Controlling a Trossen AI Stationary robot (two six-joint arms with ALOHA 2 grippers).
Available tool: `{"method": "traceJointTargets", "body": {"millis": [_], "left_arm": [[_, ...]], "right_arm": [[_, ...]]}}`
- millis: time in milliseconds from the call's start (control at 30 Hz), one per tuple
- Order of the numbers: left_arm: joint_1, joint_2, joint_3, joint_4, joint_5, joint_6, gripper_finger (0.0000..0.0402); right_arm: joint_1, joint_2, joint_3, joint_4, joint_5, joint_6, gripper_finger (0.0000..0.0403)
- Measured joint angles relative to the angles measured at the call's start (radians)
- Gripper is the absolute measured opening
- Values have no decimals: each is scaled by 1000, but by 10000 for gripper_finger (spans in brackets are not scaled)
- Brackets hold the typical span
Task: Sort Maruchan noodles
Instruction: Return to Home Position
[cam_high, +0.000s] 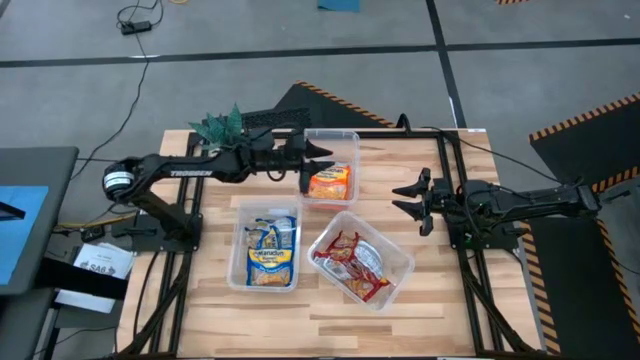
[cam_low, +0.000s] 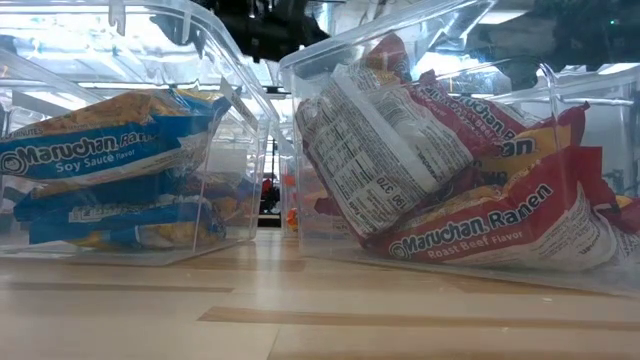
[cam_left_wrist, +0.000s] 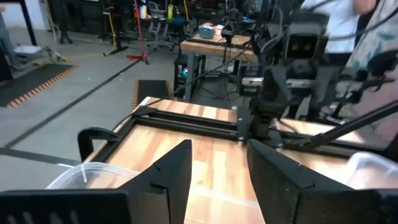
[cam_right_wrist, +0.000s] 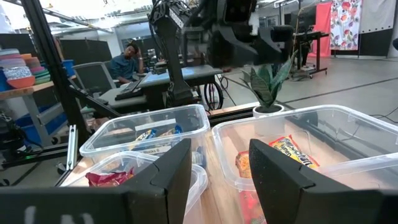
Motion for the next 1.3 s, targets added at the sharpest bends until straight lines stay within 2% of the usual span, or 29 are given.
{"method": "traceJointTargets", "body": {"millis": [200,300,467,600,700,767,967,1167,1300], "left_arm": [[-12,-157,-7,-177,1,12,142],[-41,-265,-85,-173,2,34,134],[-89,-472,-340,36,-26,49,108],[-103,-615,-541,208,-32,36,62],[-102,-702,-634,249,-54,31,17],[-102,-746,-672,250,-54,32,6],[-102,-805,-714,245,-34,38,1],[-103,-812,-732,235,51,14,0],[-103,-811,-750,238,60,-26,0]], "right_arm": [[3,0,0,-2,0,0,182],[2,0,0,-3,0,0,182],[2,0,0,-1,0,-1,182],[2,0,0,-1,0,-1,182],[2,0,0,-1,0,-1,182],[2,0,0,-1,0,-2,182],[2,0,0,-1,0,-2,182],[2,0,0,-1,0,-1,182],[2,0,0,-1,0,-1,182]]}}
